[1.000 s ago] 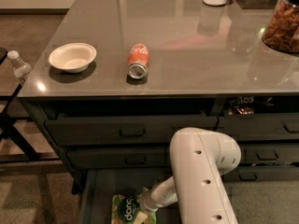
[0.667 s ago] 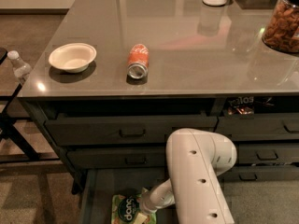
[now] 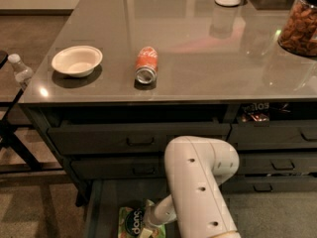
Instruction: Pick green rice chip bag from bottom drawer and place on counter
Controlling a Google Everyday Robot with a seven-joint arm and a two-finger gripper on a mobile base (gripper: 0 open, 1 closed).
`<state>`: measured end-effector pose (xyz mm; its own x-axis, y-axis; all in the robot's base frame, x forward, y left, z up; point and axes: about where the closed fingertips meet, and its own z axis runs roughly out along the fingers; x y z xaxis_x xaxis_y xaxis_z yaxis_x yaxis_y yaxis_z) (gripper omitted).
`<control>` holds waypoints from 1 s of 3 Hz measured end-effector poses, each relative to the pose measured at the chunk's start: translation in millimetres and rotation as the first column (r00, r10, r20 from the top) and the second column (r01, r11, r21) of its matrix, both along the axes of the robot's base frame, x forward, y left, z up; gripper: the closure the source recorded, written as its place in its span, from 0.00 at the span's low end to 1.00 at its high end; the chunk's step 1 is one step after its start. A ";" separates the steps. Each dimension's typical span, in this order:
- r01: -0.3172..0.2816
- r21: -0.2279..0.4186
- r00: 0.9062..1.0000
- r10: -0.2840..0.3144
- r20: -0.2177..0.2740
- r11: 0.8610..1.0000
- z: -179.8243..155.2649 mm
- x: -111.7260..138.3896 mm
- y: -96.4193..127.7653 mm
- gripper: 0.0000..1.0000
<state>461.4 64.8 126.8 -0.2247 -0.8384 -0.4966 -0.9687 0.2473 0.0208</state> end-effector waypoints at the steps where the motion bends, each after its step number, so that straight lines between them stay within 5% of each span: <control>1: -0.027 -0.007 1.000 0.027 0.017 1.000 -25.0 -6.3 22.2 0.00; 3: -0.023 -0.010 0.999 0.023 -0.022 1.000 -26.7 -9.5 28.9 0.00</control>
Offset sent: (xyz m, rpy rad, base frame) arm -0.0045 0.0252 -0.0261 -0.0084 -0.0308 0.0321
